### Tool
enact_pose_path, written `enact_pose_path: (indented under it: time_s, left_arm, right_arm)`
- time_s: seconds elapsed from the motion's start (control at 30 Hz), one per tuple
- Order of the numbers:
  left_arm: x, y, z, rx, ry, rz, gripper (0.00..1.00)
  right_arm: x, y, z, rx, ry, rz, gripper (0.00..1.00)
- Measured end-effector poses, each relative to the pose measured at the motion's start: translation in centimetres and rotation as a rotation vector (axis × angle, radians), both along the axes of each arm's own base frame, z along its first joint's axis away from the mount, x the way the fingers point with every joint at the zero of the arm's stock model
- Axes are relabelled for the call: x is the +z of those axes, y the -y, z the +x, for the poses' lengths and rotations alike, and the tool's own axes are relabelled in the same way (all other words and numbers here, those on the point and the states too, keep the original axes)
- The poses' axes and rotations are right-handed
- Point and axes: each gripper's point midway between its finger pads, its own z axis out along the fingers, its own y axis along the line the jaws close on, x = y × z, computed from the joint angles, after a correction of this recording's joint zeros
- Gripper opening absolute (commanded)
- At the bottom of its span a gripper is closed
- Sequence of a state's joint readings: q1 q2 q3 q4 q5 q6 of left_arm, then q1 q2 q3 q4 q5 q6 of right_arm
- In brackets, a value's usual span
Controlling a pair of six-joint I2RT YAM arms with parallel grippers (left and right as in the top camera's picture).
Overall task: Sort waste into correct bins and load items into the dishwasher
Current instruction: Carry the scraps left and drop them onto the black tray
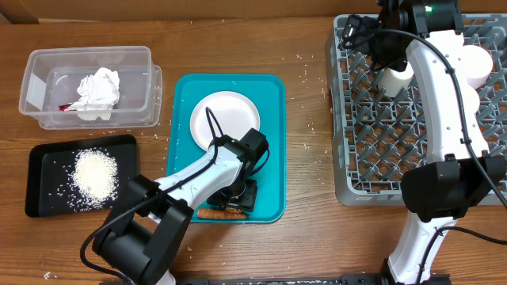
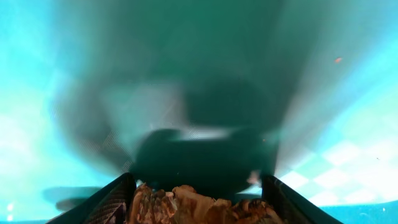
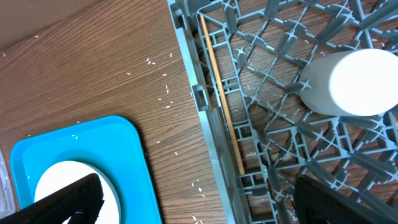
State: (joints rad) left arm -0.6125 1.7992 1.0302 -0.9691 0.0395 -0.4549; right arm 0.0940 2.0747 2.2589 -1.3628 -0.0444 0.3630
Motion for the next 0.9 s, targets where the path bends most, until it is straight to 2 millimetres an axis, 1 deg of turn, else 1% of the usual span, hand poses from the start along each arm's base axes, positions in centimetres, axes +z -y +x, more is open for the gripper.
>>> enact_pose_path:
  time_s: [0.1,0.2,0.3,0.33,0.4,0.53,0.57,0.63,0.73,0.83,0.9]
  left_arm:
    - [0.6,-0.7,-0.3,0.034,-0.029,0.026,0.65]
    - [1.6,-1.6,0.3,0.080,-0.045,0.041,0.64]
    - [3.2,-2.7,2.2,0.152,-0.037,0.038,0.63]
    - [4.0,-3.6,3.7,0.202,-0.014,0.030,0.62]
    - [4.8,-4.9,4.8,0.255,-0.005,0.034,0.63]
    - [6.3,-8.2,6.5,0.367,0.009,0.053,0.63]
    - [6.8,-9.3,7.0,0.403,0.014,0.060,0.63]
    - [7.3,-10.9,7.5,0.454,0.020,0.069,0.63]
    - [8.2,-14.0,8.3,0.554,0.032,0.073,0.63]
    - [8.6,-17.5,8.8,0.662,0.047,0.075,0.64]
    - [8.6,-19.7,8.6,0.740,0.048,0.076,0.64]
  right_arm:
    - [0.0,0.0,0.0,0.000,0.000,0.000,1.00]
    - [0.0,0.0,0.0,0.000,0.000,0.000,1.00]
    - [0.0,0.0,0.0,0.000,0.000,0.000,1.00]
    - [0.0,0.0,0.0,0.000,0.000,0.000,1.00]
    - [0.0,0.0,0.0,0.000,0.000,0.000,1.00]
    - [0.0,0.0,0.0,0.000,0.000,-0.001,1.00]
    - [0.0,0.0,0.0,0.000,0.000,0.000,1.00]
    - [0.0,0.0,0.0,0.000,0.000,0.000,1.00]
    - [0.0,0.0,0.0,0.000,0.000,0.000,1.00]
    - [0.0,0.0,0.0,0.000,0.000,0.000,1.00]
    - [0.0,0.0,0.0,0.000,0.000,-0.001,1.00]
